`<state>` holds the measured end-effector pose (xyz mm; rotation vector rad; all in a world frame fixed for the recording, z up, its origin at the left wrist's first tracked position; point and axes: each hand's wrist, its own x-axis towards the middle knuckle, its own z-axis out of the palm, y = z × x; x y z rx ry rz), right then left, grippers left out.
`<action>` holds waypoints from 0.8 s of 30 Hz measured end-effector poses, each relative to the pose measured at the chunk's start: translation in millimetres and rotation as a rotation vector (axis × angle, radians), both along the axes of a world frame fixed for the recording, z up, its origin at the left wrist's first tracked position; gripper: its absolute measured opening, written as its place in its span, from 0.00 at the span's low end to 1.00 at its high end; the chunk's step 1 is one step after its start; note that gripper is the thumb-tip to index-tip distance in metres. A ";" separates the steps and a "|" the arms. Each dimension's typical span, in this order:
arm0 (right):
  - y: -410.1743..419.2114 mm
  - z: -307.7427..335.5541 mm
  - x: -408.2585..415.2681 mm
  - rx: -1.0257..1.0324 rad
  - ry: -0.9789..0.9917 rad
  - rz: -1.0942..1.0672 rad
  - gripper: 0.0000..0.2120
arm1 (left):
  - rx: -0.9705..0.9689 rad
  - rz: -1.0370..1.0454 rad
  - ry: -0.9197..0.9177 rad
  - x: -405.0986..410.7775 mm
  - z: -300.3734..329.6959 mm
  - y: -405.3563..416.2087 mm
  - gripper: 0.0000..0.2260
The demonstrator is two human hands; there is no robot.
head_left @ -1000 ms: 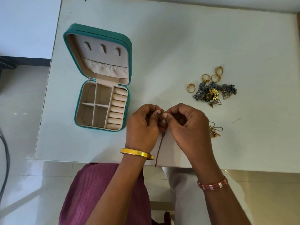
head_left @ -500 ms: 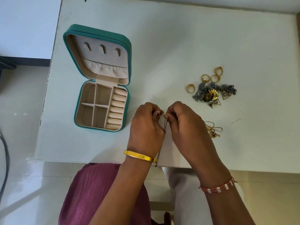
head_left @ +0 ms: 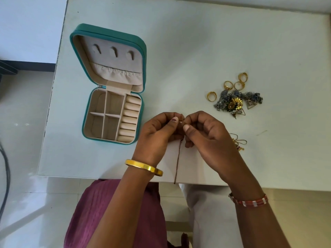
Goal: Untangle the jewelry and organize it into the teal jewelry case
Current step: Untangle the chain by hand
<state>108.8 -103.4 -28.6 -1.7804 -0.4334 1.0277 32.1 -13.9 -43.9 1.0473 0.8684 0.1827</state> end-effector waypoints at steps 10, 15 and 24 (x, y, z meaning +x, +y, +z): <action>-2.4 1.9 2.7 -0.023 -0.156 -0.039 0.09 | 0.071 0.014 -0.012 -3.1 -2.9 0.0 0.10; -4.3 1.5 3.4 -0.051 -0.217 -0.075 0.09 | 0.187 0.016 -0.029 -3.7 -3.1 2.1 0.12; -0.5 -4.4 2.5 0.052 0.245 -0.169 0.07 | 0.028 0.033 -0.087 -2.5 -8.4 1.6 0.07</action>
